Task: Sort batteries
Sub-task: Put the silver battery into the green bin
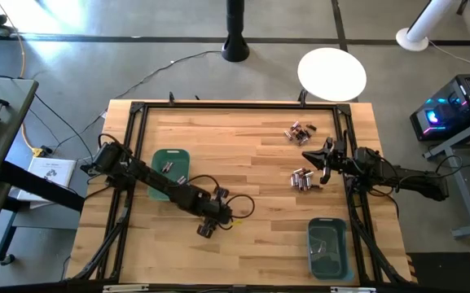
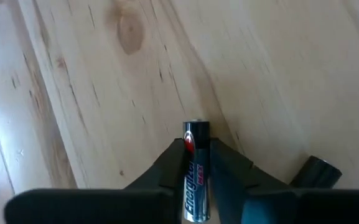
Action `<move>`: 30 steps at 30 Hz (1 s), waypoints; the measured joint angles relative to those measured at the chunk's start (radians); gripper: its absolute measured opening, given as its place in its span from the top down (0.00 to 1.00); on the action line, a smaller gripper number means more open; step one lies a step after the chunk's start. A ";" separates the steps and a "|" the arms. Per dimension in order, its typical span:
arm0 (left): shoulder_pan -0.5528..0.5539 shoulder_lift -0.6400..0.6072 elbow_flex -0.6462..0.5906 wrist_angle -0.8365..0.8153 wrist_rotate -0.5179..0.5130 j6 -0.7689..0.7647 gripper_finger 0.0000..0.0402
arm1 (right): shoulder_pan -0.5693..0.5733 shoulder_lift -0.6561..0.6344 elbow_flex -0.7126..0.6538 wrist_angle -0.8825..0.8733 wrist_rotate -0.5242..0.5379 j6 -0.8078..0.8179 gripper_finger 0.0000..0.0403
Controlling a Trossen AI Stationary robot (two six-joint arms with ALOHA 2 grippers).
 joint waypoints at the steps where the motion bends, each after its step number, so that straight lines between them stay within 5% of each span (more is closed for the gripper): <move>1: 0.001 0.000 0.000 0.004 -0.005 0.000 0.91 | 0.000 0.000 0.000 0.000 0.000 0.000 1.00; 5: -0.004 -0.006 0.016 0.008 -0.049 0.000 0.92 | 0.000 0.000 0.000 0.000 0.000 0.000 1.00; 12: -0.061 -0.138 0.043 -0.047 -0.285 -0.037 0.93 | 0.000 0.005 0.000 0.000 0.000 0.000 1.00; 19: -0.137 -0.379 0.044 -0.353 -0.557 -0.327 0.93 | 0.000 0.006 0.000 0.000 0.000 0.000 1.00; 26: -0.114 -0.556 0.027 -0.869 -0.524 -0.972 0.93 | 0.000 0.006 0.000 0.000 0.000 0.000 1.00; 30: -0.037 -0.619 -0.091 -0.889 -0.371 -1.066 0.93 | 0.000 0.006 0.000 0.000 0.000 0.000 1.00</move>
